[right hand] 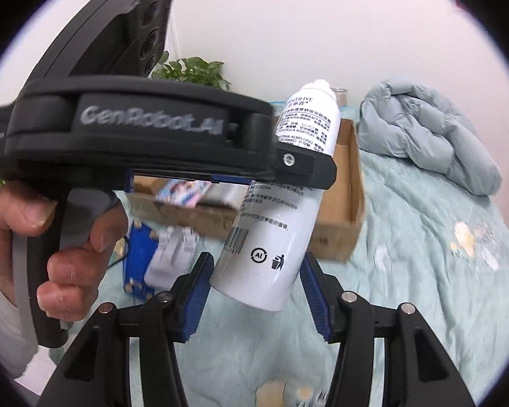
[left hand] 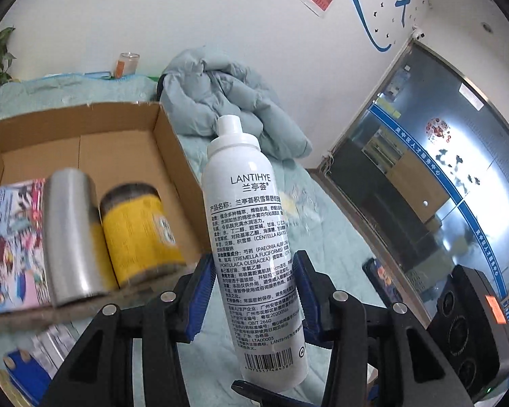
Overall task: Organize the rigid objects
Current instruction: 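Carry the spray bottle into the box beside the jar and release it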
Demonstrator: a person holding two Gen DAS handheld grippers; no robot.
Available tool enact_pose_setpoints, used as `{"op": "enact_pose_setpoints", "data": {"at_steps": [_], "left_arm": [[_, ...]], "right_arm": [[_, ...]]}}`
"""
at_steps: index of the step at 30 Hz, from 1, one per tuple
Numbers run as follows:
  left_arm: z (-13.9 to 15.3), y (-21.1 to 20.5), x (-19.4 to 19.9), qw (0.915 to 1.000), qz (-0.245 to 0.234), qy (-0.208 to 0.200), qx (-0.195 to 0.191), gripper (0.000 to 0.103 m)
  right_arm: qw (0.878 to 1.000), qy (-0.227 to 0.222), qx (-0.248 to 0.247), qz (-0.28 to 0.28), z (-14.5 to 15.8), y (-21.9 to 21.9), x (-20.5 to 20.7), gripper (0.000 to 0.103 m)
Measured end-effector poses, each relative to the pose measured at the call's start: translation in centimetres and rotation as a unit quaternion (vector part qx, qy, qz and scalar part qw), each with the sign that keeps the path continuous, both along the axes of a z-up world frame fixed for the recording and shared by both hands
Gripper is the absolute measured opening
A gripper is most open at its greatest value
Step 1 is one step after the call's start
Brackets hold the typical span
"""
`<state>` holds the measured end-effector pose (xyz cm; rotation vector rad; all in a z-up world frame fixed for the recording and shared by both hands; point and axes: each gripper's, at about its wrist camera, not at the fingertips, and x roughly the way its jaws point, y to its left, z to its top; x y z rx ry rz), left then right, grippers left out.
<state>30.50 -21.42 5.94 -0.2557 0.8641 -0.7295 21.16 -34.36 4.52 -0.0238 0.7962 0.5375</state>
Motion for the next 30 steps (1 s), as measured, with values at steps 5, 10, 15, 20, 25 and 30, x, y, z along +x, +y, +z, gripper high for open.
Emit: {"op": "enact_pose_setpoints", "data": {"at_steps": [5,10,15,20,25,30], "left_arm": [[1.8,0.4,5.1,0.9998,0.01,0.015,-0.013,0.044],[0.2,-1.1,10.4,0.9985,0.024,0.049,-0.006,0.044],[-3.8,-1.8,14.6,0.9946,0.035,0.097,-0.009,0.044],[-6.8,-2.8,17.3,0.9908,0.035,0.13,-0.004,0.044],[-8.7,-3.7,17.6,0.9894,0.021,0.143,0.012,0.045],[-8.6,-4.1,17.5,0.9886,0.02,0.147,0.027,0.046]], "right_arm": [[1.0,0.017,0.006,0.019,1.2,-0.8,4.4,0.052],[0.998,0.058,-0.009,0.028,0.2,-0.9,8.8,0.052],[0.995,0.094,-0.035,0.019,-2.5,-1.0,11.5,0.049],[0.992,0.119,-0.051,0.003,-4.8,-1.5,13.5,0.048],[0.988,0.146,-0.057,-0.011,-6.5,-1.9,14.1,0.048],[0.987,0.153,-0.045,-0.017,-6.7,-1.9,14.1,0.048]]}}
